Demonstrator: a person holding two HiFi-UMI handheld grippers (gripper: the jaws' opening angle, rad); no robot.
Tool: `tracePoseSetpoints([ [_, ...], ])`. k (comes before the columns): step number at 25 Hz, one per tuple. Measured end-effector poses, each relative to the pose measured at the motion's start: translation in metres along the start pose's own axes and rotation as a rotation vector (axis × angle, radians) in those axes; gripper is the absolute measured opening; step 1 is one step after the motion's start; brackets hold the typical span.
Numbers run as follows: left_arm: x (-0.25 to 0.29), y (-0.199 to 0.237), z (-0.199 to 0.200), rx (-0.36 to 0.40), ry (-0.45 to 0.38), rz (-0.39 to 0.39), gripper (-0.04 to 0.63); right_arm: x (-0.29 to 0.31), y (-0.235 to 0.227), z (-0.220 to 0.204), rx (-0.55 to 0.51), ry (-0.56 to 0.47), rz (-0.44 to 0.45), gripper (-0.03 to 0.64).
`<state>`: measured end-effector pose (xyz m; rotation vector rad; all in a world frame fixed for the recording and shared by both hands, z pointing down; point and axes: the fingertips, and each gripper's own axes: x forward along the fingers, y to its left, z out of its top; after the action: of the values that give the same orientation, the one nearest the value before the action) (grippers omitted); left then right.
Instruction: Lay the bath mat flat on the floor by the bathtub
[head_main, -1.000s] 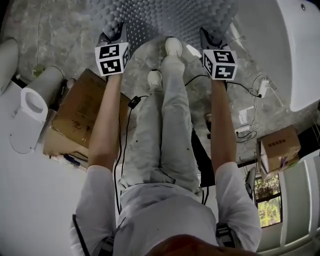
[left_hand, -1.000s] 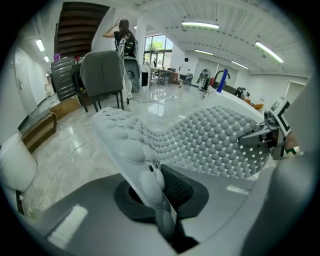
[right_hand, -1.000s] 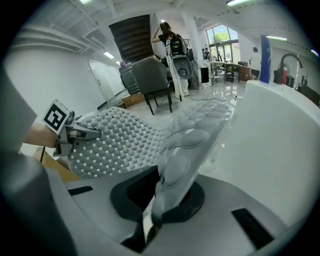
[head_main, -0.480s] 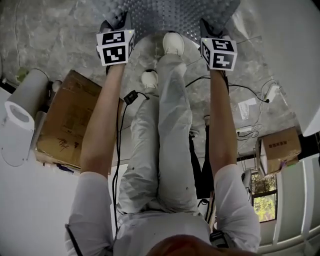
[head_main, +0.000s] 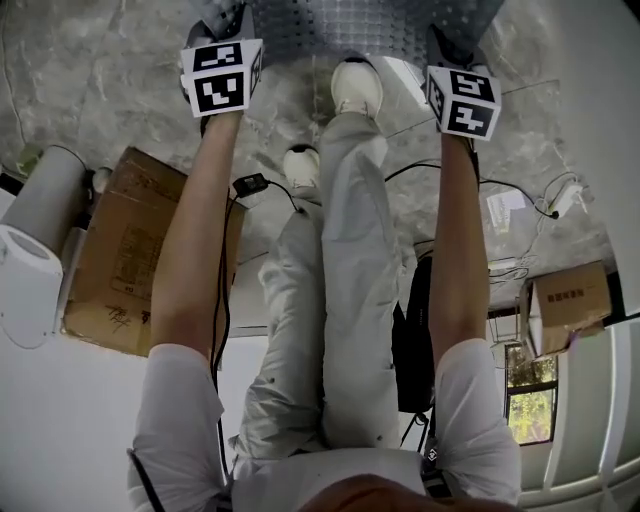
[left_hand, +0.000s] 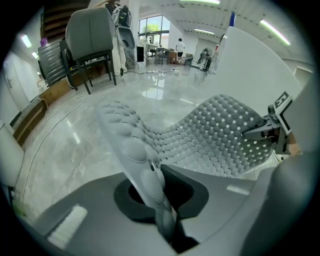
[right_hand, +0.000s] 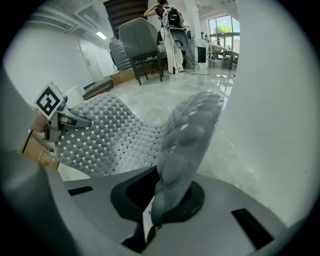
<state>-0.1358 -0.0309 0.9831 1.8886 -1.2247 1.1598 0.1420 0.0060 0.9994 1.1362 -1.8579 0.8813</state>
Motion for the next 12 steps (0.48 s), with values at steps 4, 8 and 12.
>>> tracePoseSetpoints([
  [4, 0.025, 0.02, -0.02, -0.005, 0.005, 0.036, 0.017, 0.019, -0.027, -0.013, 0.013, -0.012, -0.031, 0.018],
  [8, 0.046, 0.044, -0.037, 0.021, 0.019, 0.067, 0.017, 0.04, -0.048, -0.026, -0.017, -0.014, -0.053, 0.019],
  [12, 0.066, 0.073, -0.051, 0.036, 0.016, 0.086, 0.018, 0.062, -0.079, -0.037, 0.007, -0.028, -0.083, 0.02],
])
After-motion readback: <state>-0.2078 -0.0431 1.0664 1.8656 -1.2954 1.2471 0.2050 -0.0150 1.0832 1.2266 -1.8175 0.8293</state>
